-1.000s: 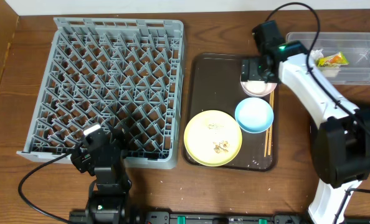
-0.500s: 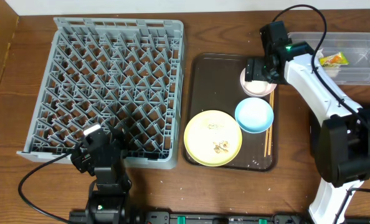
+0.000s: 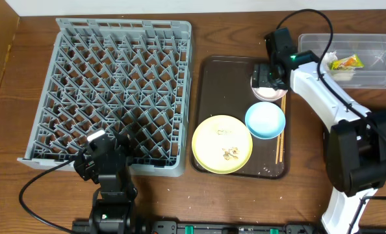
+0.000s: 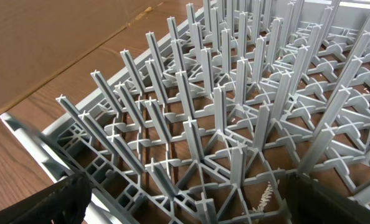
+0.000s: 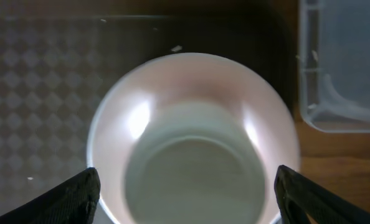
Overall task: Sort waste into correct bins and load items into the dishwasher
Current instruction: 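Move the right gripper to the white cup and grasp it, then carry the white cup to the dish rack and set it down, then withdraw the right gripper toward the upper right, then swing the left gripper over the tray toward the pink bowl, then lower the left gripper onto the pink bowl rim and grasp it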
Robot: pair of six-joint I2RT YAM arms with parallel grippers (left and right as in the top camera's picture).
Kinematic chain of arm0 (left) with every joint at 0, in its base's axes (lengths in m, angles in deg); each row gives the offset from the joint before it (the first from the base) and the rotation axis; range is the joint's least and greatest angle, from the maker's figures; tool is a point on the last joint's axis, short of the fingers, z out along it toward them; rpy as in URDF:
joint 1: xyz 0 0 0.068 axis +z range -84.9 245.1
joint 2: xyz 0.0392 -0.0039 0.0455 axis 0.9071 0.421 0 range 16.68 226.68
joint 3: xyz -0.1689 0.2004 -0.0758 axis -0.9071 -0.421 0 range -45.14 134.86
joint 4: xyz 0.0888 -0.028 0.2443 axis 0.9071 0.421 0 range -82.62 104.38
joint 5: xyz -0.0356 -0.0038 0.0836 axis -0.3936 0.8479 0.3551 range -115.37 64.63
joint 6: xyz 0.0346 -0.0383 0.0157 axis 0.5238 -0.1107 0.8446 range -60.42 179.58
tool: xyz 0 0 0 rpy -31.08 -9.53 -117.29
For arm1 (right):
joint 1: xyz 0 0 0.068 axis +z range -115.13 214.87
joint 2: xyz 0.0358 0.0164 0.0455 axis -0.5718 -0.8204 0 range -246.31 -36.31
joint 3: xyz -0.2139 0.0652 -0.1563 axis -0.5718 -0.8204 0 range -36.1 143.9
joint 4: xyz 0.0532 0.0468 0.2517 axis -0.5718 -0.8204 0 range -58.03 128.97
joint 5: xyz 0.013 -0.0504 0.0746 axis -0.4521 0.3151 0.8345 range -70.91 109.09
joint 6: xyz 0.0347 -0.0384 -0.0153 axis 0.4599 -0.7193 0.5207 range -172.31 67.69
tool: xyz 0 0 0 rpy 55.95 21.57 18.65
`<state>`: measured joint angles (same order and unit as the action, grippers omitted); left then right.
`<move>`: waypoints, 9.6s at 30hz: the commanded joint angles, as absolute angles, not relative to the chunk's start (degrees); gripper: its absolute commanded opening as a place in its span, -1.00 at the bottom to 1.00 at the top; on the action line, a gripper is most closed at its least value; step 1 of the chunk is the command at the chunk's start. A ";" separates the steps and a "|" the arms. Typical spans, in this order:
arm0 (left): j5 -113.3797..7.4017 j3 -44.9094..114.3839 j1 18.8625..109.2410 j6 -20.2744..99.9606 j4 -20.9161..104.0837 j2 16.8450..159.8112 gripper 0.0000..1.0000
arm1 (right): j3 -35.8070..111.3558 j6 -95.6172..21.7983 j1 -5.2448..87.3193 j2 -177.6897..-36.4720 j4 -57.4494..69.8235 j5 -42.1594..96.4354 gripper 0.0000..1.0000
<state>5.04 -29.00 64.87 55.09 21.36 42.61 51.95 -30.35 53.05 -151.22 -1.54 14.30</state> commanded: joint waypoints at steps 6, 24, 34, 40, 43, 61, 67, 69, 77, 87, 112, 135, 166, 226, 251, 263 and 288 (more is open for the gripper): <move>5.74 -28.19 64.92 55.00 21.51 42.42 1.00 | 51.51 -30.07 54.56 -153.69 -0.64 10.10 0.77; 5.74 -28.19 64.92 55.00 21.51 42.42 1.00 | 54.75 -30.11 54.58 -151.88 -1.15 10.60 -0.08; 5.74 -28.19 64.92 55.00 21.51 42.42 1.00 | 57.35 -30.70 56.20 -144.80 7.64 23.06 -0.08; 5.74 -28.19 64.92 55.00 21.51 42.42 1.00 | 57.33 -28.14 60.46 -145.25 18.42 30.32 -0.06; 5.74 -28.19 64.92 54.98 21.51 42.42 1.00 | 57.33 -28.12 64.26 -146.11 23.20 30.30 -0.05; 5.74 -28.19 64.92 55.00 21.51 42.42 1.00 | 57.33 -27.05 80.74 -155.94 40.21 29.66 0.04; 5.74 -28.19 64.92 55.00 21.51 42.42 1.00 | 57.33 -27.53 83.43 -156.73 38.33 29.62 0.06; 5.74 -28.19 64.92 55.00 21.51 42.42 1.00 | 57.33 -27.71 84.06 -157.19 38.09 29.62 0.08; 5.74 -28.19 64.92 55.00 21.51 42.42 1.00 | 57.33 -27.71 85.20 -158.30 36.71 24.74 0.11; 5.74 -28.19 64.92 55.00 21.51 42.42 1.00 | 57.33 -27.71 85.18 -158.98 36.14 23.41 0.43; 5.74 -28.19 64.92 55.00 21.51 42.42 1.00 | 93.00 -27.95 66.99 -158.76 -8.73 21.88 0.97; 5.74 -28.19 64.92 55.00 21.51 42.42 1.00 | 73.52 -22.96 53.09 -159.05 -17.39 21.05 0.53; 7.23 -28.19 64.92 55.20 21.51 42.42 1.00 | 80.01 -23.62 33.35 -136.93 -27.70 13.34 0.98; -45.25 51.81 38.42 72.62 42.47 123.70 1.00 | 80.01 -23.64 33.44 -136.93 -28.10 13.34 0.98; -29.80 51.81 33.79 54.54 22.56 144.31 0.75 | 80.01 -23.64 33.44 -136.93 -28.10 13.34 0.99; -17.67 51.81 34.10 54.50 25.46 136.62 0.73 | 80.01 -23.64 33.44 -136.93 -28.10 13.34 0.99; -36.07 51.30 29.97 54.52 22.86 146.92 0.49 | 80.01 -23.64 33.44 -136.93 -28.10 13.34 0.98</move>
